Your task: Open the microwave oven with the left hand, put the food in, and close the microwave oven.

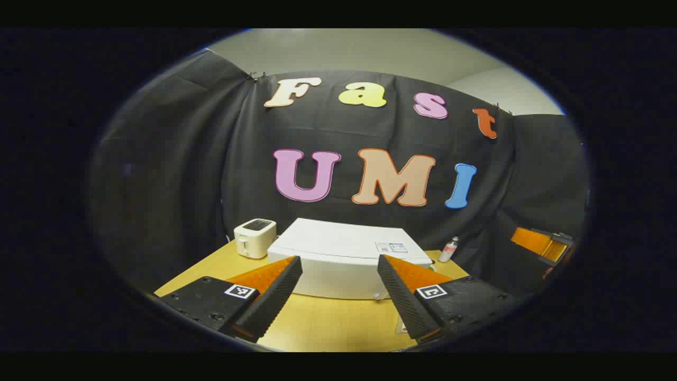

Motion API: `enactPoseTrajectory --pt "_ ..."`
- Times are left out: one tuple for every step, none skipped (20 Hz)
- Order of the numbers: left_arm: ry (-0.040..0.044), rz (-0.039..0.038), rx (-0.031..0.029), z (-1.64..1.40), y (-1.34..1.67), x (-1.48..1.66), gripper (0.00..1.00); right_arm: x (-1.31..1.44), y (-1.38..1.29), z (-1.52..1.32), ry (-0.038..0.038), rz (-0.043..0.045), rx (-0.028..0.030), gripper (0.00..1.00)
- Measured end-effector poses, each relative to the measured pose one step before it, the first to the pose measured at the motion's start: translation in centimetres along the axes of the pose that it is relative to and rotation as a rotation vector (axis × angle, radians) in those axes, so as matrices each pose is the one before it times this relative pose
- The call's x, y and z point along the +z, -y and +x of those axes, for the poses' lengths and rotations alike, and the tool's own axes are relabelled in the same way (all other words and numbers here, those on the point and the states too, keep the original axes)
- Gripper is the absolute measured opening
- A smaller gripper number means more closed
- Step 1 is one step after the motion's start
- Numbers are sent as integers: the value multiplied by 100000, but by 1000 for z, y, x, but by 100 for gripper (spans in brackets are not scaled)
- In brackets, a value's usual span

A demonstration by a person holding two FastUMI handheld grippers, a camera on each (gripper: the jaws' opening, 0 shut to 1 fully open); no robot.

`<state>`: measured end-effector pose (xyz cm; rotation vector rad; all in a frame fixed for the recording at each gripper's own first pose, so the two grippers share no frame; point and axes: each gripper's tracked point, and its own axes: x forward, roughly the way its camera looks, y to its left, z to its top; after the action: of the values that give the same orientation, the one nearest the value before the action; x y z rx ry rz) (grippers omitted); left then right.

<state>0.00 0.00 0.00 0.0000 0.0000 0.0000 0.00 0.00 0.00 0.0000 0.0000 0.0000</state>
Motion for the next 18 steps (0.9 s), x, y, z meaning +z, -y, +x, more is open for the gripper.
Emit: enactPoseTrajectory --pt "87 -61 35 42 14 43 95 100 35 20 -188 400 57 92" --pt "99 -194 98 106 -27 93 95 138 68 -71 -27 234 78 92" --pt "-36 -190 351 173 -83 -10 95 -15 72 -16 -170 -21 17 92" --pt "-44 -165 640 69 -164 128 91 -31 39 9 -86 -52 208 92" --pt "142 -128 705 -7 -123 -34 91 21 -108 53 -147 -146 315 92" --pt "195 19 521 -71 -115 62 95 11 -62 -89 -257 -221 427 92" --pt "220 131 127 -88 -21 33 95 -206 85 79 -477 -268 376 92" --pt "574 103 62 -98 -85 225 95 65 8 93 -240 -39 246 92" --pt "435 288 271 -214 25 22 95 13 -36 -143 -30 117 394 92" --pt "239 576 123 -185 -76 72 91 217 21 -59 153 85 269 92" --pt "-106 764 353 -159 -86 -38 92 59 -42 -61 -33 54 355 92" --pt "15 595 184 -100 -91 52 95 108 53 -102 -163 -123 208 92" --pt "111 380 59 -165 87 2 95 27 176 -188 20 -336 113 92" --pt "-60 143 27 -133 51 75 95 86 311 -44 -31 -471 -366 96" --pt "-297 -11 -185 -150 108 -198 95 8 184 -69 -195 -183 -146 92" --pt "-499 -124 -249 26 144 -109 95 36 187 -24 -117 152 -273 92" --pt "-779 -113 -557 -83 192 -353 95 12 208 -63 -104 247 -367 92" --pt "-830 11 -508 -21 211 -286 95 90 169 -94 68 216 -432 92"
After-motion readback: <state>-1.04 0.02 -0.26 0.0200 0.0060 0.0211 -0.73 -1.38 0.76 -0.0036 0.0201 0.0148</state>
